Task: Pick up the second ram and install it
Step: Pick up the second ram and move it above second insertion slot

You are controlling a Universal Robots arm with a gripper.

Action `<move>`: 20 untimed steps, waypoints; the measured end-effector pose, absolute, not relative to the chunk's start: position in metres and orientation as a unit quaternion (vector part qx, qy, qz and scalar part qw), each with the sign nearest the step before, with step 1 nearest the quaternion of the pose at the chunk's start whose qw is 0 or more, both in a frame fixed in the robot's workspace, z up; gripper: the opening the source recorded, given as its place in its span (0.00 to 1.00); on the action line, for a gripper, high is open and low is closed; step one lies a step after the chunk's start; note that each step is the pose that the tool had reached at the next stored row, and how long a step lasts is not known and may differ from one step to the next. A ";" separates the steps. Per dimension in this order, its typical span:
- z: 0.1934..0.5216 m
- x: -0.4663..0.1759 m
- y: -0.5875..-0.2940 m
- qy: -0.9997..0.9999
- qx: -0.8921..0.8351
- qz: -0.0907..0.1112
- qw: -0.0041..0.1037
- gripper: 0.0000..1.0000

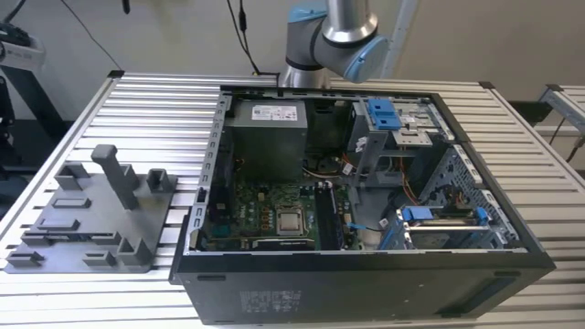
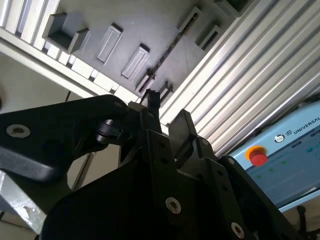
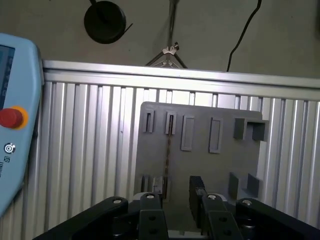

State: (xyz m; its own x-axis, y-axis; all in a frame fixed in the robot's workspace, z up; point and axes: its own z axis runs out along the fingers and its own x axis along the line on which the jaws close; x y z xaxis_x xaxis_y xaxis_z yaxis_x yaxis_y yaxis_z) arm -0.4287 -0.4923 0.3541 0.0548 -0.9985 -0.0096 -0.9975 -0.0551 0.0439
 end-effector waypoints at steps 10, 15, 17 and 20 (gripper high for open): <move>0.354 -0.429 -0.492 -0.687 0.727 -0.019 0.013 0.36; 0.354 -0.429 -0.492 -0.686 0.727 -0.019 0.013 0.44; 0.354 -0.429 -0.492 -0.686 0.727 -0.019 0.013 0.50; 0.354 -0.429 -0.492 -0.686 0.727 -0.018 0.013 0.50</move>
State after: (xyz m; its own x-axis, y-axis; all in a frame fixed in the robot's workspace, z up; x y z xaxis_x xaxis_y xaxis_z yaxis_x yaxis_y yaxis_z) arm -0.4287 -0.4921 0.3535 0.0580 -0.9983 -0.0078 -0.9973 -0.0583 0.0438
